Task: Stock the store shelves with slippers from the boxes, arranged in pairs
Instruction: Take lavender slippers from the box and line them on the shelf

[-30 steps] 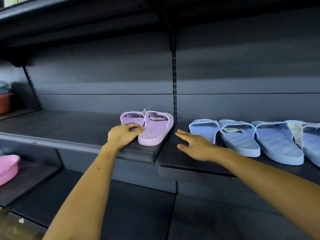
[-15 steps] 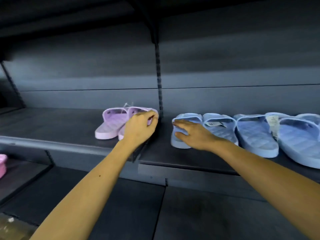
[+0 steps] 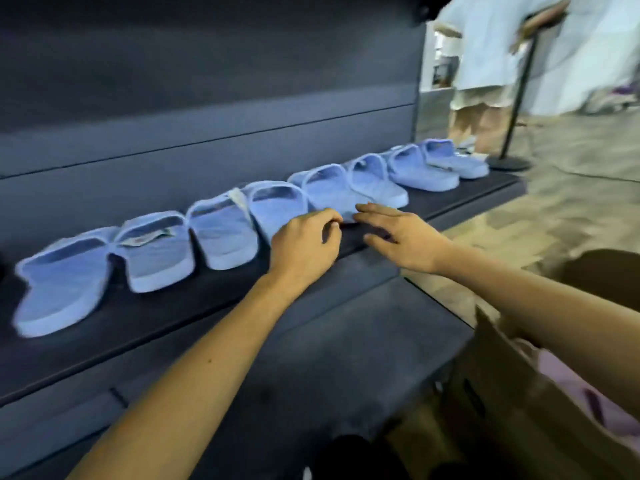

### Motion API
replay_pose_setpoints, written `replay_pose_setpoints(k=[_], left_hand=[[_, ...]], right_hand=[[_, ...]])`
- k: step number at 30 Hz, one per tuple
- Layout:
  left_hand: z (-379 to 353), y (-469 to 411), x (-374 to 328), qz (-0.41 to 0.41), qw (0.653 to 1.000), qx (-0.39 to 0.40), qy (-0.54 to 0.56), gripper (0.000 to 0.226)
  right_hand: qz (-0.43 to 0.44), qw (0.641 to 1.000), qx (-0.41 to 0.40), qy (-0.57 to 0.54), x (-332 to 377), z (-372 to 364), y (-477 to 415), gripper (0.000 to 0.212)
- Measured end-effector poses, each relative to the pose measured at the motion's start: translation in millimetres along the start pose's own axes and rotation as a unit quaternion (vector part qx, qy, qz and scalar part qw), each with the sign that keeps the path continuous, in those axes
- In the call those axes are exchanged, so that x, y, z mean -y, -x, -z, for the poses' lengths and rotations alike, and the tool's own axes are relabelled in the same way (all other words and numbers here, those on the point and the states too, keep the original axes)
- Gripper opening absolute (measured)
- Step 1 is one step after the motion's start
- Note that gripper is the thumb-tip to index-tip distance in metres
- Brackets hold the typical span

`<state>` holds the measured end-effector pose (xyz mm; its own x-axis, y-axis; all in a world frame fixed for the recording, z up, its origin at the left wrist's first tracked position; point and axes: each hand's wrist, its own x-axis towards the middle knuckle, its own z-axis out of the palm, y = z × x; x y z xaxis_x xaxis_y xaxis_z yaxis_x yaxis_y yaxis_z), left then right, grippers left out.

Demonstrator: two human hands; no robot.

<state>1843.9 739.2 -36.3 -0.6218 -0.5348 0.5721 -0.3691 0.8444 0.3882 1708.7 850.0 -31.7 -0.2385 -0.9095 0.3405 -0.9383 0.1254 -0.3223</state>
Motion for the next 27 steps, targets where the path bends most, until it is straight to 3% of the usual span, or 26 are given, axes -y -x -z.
replay_pose_setpoints(k=[4, 9, 12, 15, 19, 23, 27], left_hand=[[-81.7, 15.7, -76.9, -0.121, 0.990, 0.073, 0.003, 0.024], [-177.7, 44.2, -175.2, -0.158, 0.956, 0.229, 0.093, 0.025], [-230.5, 75.0, -215.6, -0.142, 0.911, 0.371, 0.114, 0.031], [-268.3, 90.3, -222.1, -0.201, 0.841, 0.502, -0.031, 0.056], [-277.2, 84.3, -220.7, -0.224, 0.812, 0.535, -0.072, 0.060], [-275.7, 90.1, -223.2, -0.275, 0.793, 0.529, -0.127, 0.054], [-274.3, 91.2, -220.4, -0.297, 0.792, 0.516, -0.137, 0.052]], right_hand=[[-0.138, 0.989, 0.027, 0.036, -73.3, 27.0, 88.0, 0.049], [-0.291, 0.954, 0.066, 0.039, -139.1, 43.3, 193.2, 0.047], [-0.365, 0.923, 0.107, 0.052, -171.4, 39.7, 253.7, 0.045], [-0.450, 0.883, 0.128, 0.040, -196.7, 11.3, 316.9, 0.048], [-0.542, 0.821, 0.177, -0.011, -220.9, -15.9, 360.7, 0.063], [-0.529, 0.839, 0.127, -0.019, -238.2, -19.0, 345.5, 0.060], [-0.504, 0.821, 0.269, 0.012, -243.4, -28.9, 340.2, 0.057]])
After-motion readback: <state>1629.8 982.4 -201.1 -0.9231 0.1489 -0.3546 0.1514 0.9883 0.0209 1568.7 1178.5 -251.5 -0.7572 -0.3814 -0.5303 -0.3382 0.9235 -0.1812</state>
